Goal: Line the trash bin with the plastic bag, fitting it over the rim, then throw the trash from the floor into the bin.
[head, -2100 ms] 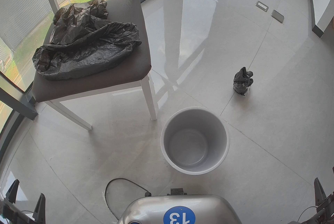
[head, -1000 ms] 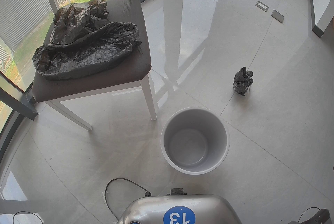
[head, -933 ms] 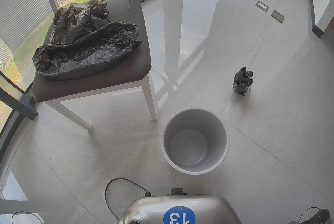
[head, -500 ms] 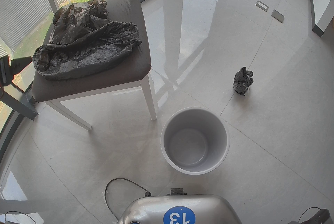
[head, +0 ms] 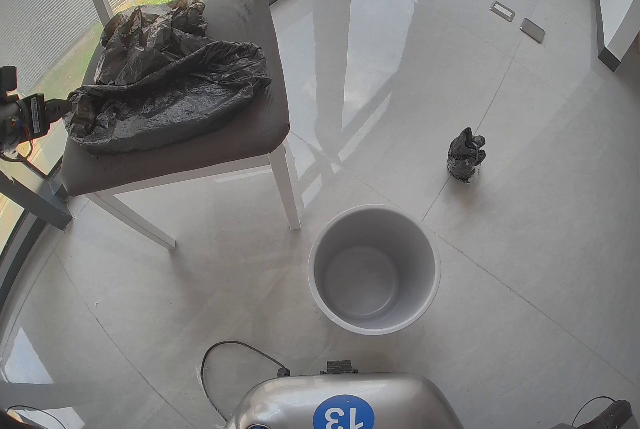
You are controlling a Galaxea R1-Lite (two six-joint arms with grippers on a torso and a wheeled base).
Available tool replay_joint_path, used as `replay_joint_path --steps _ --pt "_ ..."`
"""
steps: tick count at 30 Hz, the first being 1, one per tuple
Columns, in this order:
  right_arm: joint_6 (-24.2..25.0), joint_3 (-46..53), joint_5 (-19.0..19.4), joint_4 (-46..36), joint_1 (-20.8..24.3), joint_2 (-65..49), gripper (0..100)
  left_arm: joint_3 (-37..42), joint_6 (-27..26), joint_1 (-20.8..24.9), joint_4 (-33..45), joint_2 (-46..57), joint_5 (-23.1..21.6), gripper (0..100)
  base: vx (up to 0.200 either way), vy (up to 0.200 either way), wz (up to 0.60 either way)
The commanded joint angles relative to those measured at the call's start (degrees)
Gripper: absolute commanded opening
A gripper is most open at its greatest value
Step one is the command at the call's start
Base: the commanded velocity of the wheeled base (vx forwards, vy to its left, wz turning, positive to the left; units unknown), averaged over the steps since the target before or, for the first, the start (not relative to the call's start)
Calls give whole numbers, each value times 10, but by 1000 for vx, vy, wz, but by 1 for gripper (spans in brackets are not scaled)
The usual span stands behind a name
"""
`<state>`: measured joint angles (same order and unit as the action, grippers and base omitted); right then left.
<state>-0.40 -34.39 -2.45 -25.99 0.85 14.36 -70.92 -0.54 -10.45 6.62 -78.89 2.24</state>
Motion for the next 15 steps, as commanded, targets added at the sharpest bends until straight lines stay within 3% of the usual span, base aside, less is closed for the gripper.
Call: replay_joint_path --steps 1,15 --pt "-4 -12 0 1 0 -1 100 -30 1 -11 -18 -51 0 100 0 0 0" --pt "-4 -53 -1 -2 -2 2 100 -63 -2 -25 -20 -95 5 100 0 0 0"
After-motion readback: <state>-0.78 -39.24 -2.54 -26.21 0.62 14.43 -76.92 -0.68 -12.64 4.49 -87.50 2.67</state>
